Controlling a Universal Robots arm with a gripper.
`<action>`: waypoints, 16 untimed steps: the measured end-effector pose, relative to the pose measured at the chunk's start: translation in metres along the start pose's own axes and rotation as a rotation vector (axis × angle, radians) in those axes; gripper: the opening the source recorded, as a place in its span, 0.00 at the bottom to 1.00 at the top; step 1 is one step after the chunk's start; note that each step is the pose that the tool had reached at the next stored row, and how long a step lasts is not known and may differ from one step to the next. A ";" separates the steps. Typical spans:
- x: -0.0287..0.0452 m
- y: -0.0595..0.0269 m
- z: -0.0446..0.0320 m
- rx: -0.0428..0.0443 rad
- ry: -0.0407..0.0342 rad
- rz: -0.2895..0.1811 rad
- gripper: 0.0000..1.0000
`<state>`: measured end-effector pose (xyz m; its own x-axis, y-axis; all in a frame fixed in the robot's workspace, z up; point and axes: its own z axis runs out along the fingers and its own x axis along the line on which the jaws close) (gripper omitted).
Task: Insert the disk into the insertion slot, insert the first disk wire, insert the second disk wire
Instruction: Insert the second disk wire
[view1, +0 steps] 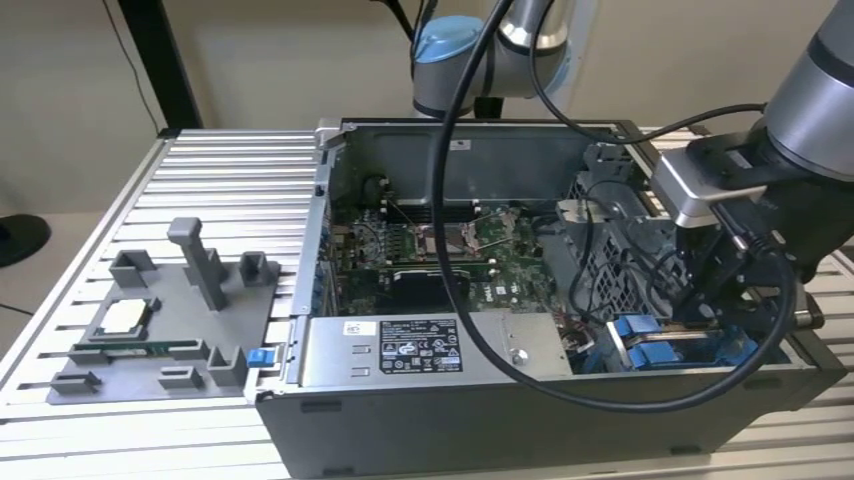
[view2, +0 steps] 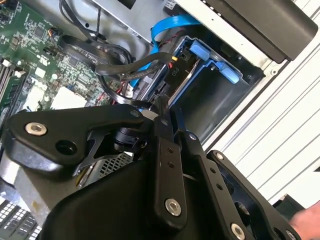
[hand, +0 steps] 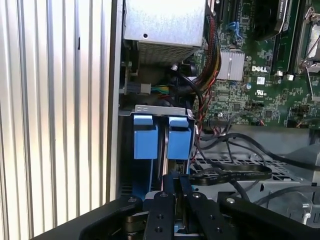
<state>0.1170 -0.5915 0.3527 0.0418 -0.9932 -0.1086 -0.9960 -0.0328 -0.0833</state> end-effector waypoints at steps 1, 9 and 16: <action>0.0001 0.0000 0.0006 0.0010 0.0007 0.000 0.00; 0.0005 0.0004 0.0043 0.0117 0.0037 -0.002 0.00; -0.0018 0.0003 0.0048 0.0224 0.0040 -0.003 0.00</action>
<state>0.1170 -0.5891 0.3481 0.0441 -0.9936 -0.1044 -0.9938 -0.0330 -0.1058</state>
